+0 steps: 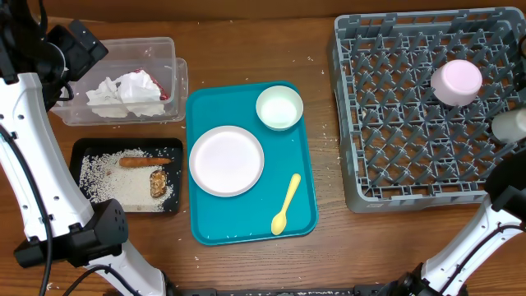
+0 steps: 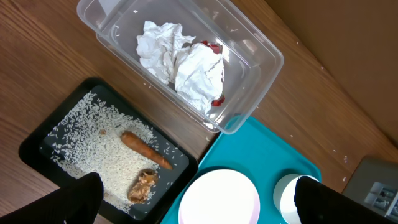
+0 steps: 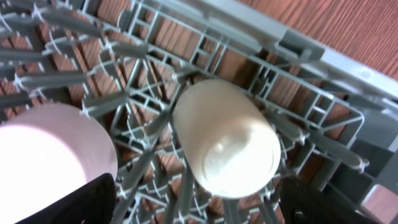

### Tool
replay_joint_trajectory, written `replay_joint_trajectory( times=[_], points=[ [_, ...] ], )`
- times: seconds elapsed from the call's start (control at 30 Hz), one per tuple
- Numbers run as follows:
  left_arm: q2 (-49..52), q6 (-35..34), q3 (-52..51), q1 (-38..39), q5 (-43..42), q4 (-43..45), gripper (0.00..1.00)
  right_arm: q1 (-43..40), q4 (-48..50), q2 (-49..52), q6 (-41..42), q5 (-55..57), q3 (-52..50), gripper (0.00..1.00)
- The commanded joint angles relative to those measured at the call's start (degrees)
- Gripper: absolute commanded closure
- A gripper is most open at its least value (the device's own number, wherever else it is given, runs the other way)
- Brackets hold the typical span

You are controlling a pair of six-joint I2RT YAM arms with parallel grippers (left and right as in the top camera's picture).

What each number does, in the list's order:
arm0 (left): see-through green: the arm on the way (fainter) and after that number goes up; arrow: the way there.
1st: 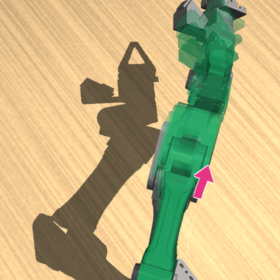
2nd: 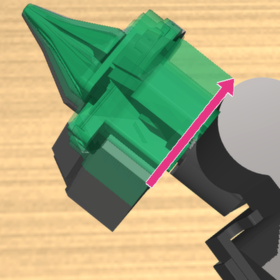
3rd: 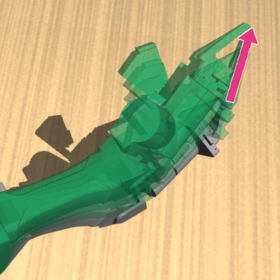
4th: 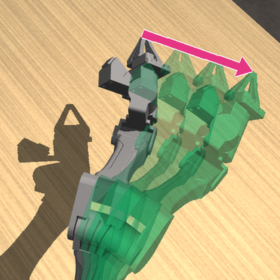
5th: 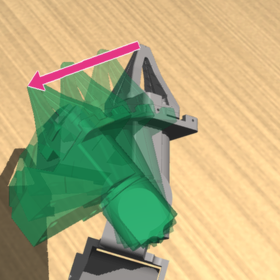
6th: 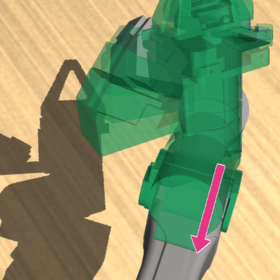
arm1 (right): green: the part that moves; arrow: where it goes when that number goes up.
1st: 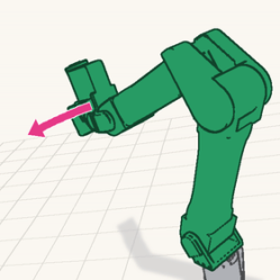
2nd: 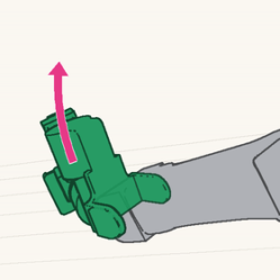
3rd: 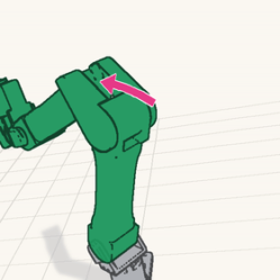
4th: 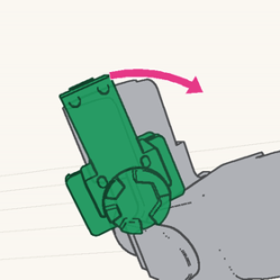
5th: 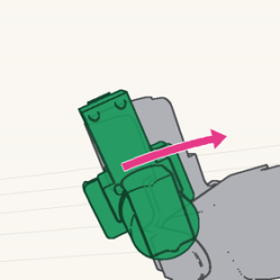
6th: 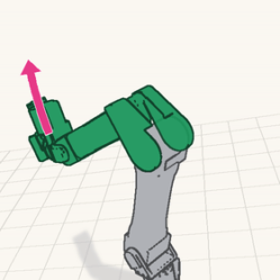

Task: Sort waste into correct bins and load items into the dishwasher
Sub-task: 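Move the right gripper to the small white bowl and grasp it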

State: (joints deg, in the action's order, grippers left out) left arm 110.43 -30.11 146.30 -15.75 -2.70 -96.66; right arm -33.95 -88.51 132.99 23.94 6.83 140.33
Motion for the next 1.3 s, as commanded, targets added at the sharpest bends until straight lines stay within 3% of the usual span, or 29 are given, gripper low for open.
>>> replay_joint_trajectory(
  times=[0.0,0.23,0.33,0.47,0.6,0.73,0.9,1.0,1.27],
  points=[
    [0.17,-0.76,0.11,0.39,0.79,-0.02,0.0,0.81,-0.74,-2.36,0.13,-2.73,2.75,0.14],
    [0.17,-0.76,0.11,0.39,0.79,-0.02,0.0,6.93,-1.38,-10.97,-4.55,-16.74,3.54,0.14],
    [0.17,-0.76,0.11,0.39,0.79,-0.02,0.0,14.19,-1.38,-13.0,-11.52,-25.49,3.54,0.13],
    [0.17,-0.76,0.11,0.39,0.79,-0.02,0.0,26.03,0.13,-12.61,-14.71,-25.75,2.23,0.13],
    [0.17,-0.76,0.11,0.39,0.79,-0.02,0.0,38.91,6.69,-11.63,-14.82,-24.39,-2.4,0.15],
    [0.17,-0.76,0.11,0.39,0.79,-0.02,0.0,51.06,15.96,-9.7,-14.49,-19.5,-9.07,0.26],
    [0.17,-0.76,0.11,0.39,0.79,-0.02,0.0,61.53,26.93,-7.39,-6.58,-6.99,-18.47,0.26],
    [0.17,-0.76,0.11,0.39,0.79,-0.02,0.0,65.46,31.67,-4.96,-3.39,-1.27,-22.49,0.26],
    [0.17,-0.76,0.11,0.39,0.79,-0.02,0.0,67.69,34.6,1.42,-2.58,-1.57,-24.46,0.33]
  ],
)
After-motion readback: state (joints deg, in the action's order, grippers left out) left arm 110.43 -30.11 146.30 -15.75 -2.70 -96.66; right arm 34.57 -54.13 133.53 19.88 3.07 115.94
